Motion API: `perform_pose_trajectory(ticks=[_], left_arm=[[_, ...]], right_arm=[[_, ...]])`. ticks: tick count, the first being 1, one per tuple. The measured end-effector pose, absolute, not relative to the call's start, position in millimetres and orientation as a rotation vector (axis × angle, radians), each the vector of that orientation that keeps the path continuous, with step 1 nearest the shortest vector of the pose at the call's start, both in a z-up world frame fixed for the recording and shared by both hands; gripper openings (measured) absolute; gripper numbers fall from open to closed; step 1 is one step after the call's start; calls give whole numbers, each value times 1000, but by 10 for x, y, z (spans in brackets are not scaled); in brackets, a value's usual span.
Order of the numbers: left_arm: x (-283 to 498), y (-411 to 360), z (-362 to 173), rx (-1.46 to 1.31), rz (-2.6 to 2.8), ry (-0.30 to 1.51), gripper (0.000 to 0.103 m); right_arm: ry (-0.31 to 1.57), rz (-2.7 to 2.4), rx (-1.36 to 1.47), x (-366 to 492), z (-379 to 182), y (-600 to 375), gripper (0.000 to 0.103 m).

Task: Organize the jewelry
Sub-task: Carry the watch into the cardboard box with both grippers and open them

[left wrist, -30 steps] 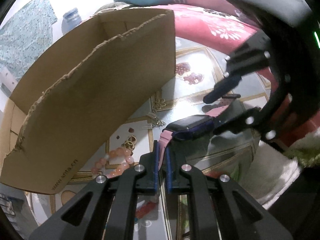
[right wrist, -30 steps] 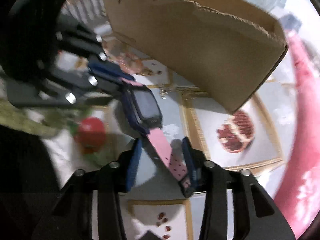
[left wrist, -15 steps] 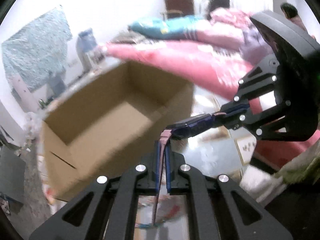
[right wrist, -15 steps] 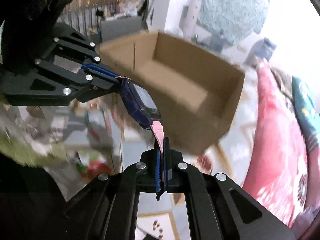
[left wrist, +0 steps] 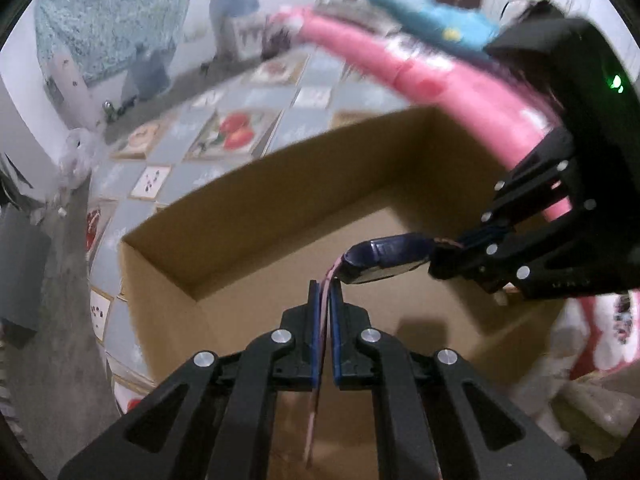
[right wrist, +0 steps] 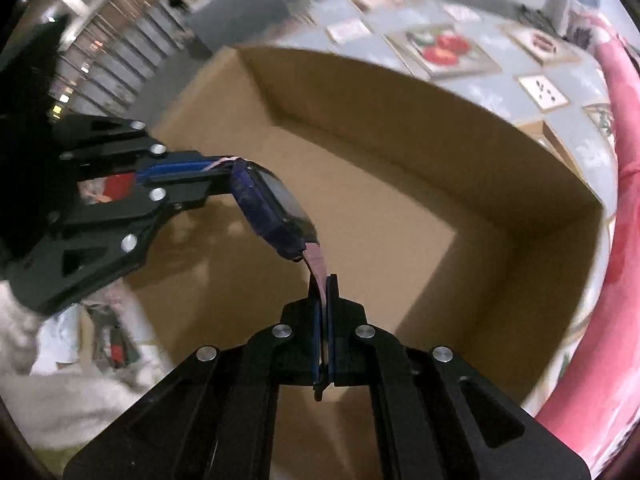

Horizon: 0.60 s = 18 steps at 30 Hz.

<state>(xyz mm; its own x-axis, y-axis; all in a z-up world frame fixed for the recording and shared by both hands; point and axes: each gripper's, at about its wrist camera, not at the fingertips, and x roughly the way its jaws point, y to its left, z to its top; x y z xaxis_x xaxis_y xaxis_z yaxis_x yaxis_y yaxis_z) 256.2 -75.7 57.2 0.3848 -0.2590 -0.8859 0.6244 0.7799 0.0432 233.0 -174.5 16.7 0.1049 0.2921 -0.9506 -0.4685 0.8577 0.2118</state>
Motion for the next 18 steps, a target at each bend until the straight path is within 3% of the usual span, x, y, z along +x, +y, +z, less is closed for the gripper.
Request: perform_pose_trajectory(ticks=[4,8,10,18], left_arm=[[2896,-870,256,439,-526,1120,9],[3112,-826,193,361,-492,1173,22],[3119,-808,263,318,-495,1157,42],[2936,-708,685,251,-493,1010,58]], right_arm=[[1417,481,-162,2651,-91,-1712,11],[1419,408,-162,2777,-191,-1724,20],[1397,403,-153,2740,-144,-1728,20],[1276,372,-166,2449,188,-1786,20]])
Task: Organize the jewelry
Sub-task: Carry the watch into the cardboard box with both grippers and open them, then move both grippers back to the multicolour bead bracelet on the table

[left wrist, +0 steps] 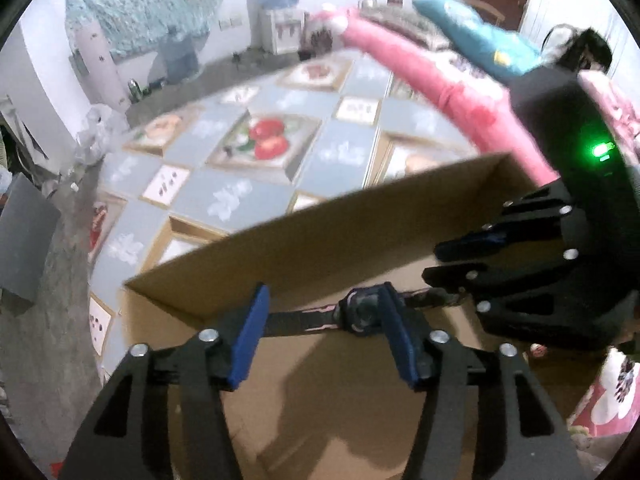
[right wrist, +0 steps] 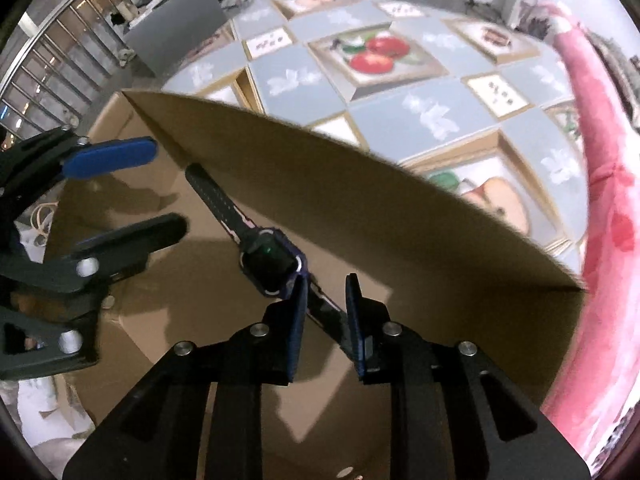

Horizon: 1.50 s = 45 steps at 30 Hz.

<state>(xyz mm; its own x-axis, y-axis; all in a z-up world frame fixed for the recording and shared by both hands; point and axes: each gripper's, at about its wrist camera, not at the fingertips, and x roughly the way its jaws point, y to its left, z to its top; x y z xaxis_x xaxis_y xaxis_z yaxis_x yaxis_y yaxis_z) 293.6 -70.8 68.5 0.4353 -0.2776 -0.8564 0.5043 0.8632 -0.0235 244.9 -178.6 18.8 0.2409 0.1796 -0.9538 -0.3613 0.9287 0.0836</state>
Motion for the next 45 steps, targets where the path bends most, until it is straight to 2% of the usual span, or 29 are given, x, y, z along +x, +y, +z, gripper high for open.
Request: perform_pose_trajectory(ticks=[3,8,10,15,18,27,39,41,43,45], left_arm=[[2754,-526,902,177,-509,949,61],[2173,-58,1249,74,-519,798,70],[1877,121,1302,65,-514,751,76],[1259,380,1194,93,-484,728,82],[970,411,984,152,-446,740,86],[718,169,22,252,-431,914,86],[689,-86,-442,376,-388,937,87],[678,-71,-456,373,-382,930,90],[677,-40,-476,359,-377,936,97],[689,12,-494,324,-388,938,98]], right_arm=[[1214,386,-147,2383,344,-1926,20],[1025,448,-121,1745,881,-2099,24],[965,477,-96,1519,1017,-2183,27],[889,562,36,891,1028,-2327,31],[901,599,116,516,797,-2340,32],[1104,520,214,182,-245,-1807,33],[1057,494,83,248,-412,-1186,33],[1068,488,53,236,-455,-1144,29],[1074,488,34,221,-478,-1126,27],[1072,481,5,198,-485,-1122,22]])
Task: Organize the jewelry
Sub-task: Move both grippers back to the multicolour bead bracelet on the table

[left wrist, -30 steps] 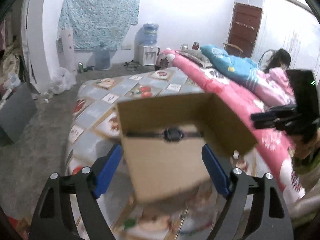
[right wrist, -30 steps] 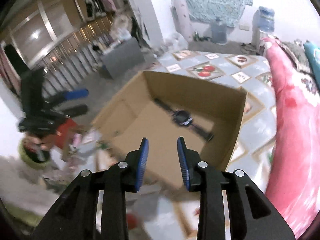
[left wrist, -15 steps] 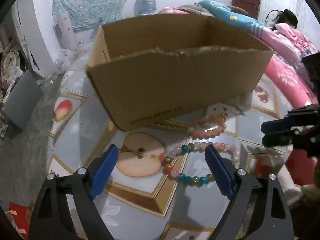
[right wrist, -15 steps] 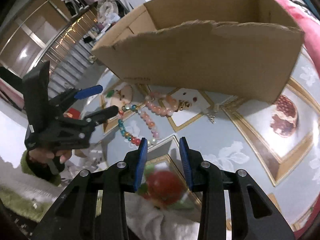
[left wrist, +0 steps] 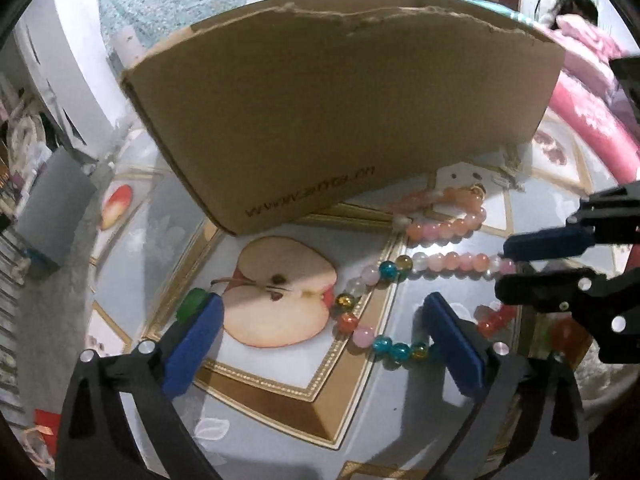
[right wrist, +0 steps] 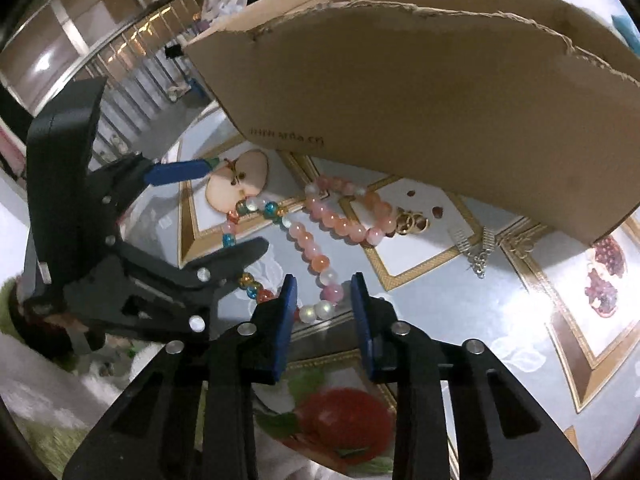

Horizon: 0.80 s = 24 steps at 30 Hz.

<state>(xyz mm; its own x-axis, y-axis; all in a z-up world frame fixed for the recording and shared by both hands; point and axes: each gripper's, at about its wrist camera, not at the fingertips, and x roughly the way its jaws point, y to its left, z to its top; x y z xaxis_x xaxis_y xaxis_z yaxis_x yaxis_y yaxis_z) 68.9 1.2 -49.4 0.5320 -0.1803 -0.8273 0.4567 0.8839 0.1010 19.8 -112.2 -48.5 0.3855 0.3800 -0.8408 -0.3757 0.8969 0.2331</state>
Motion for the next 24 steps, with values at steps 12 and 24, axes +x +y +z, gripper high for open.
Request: perform_pose_trajectory(ticks=[12,24], left_arm=[[812,92,-488,245,-402,976,99],[761,-44,-437,169,-278,948,99]], right_arm=[[1102,451,-12,170,-459,-1099,22],[1083,403,52,185,-492,-1156,11]])
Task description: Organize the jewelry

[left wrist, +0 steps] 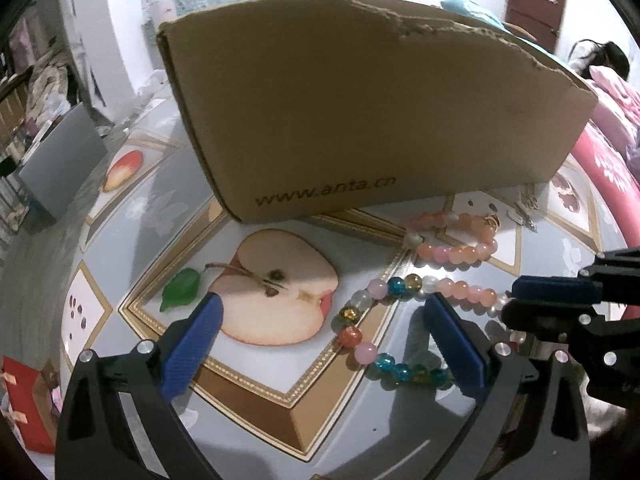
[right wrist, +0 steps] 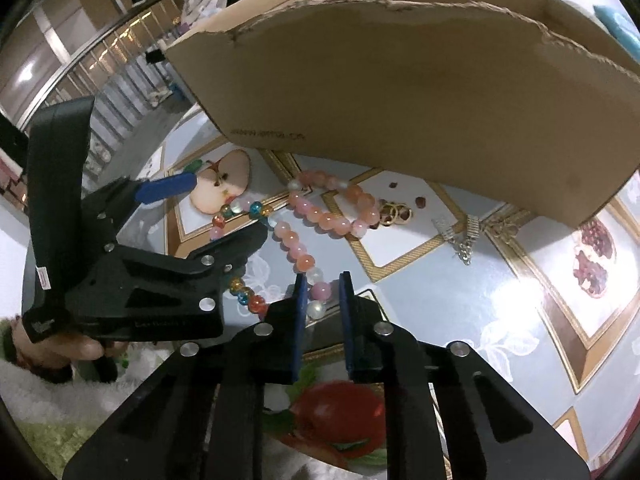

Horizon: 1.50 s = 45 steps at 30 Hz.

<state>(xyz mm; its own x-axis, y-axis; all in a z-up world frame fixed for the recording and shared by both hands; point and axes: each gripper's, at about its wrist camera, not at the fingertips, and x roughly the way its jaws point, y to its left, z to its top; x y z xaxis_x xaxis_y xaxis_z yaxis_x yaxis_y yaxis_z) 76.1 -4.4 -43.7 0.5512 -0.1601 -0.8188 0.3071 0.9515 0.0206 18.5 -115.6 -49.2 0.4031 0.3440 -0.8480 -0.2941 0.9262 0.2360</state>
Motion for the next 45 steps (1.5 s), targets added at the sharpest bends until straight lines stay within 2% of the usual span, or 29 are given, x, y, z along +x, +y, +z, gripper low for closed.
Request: perform_pose_trajectory(ticks=[1,8,10,13,21,27,30,31,36,45], left_arm=[[746,-59,-426,168,-275,955,99],[700,-59,-449,194,-325,992,95],[633,-124,-417,215,-365,980,82],[545,-204,-411,239,-404,968,68],[526,-312,-356,251,-434,965,50],[580,-422,-359,278,-470,956,30],[561,-414,-392,280,-489,950,12],[563,-423,-393,277,-495,951,9],[540,-402,-363,224,-535,959,9],[464,-187,7,107,-623,940,9]], right_arm=[[1084,403,60,182,-497,-1169,8],[1073,378,124,121,-497,-1339,8],[1073,378,138,108,-496,-1370,8],[1072,380,149,93,-498,-1391,8],[1063,389,166,55,-491,-1477,8],[1051,380,153,55,-490,-1444,8],[1044,377,147,67,-488,-1429,8],[1042,378,146,75,-489,-1421,8],[1049,395,172,90,-479,-1438,8],[1018,445,179,10,-242,-1410,8]])
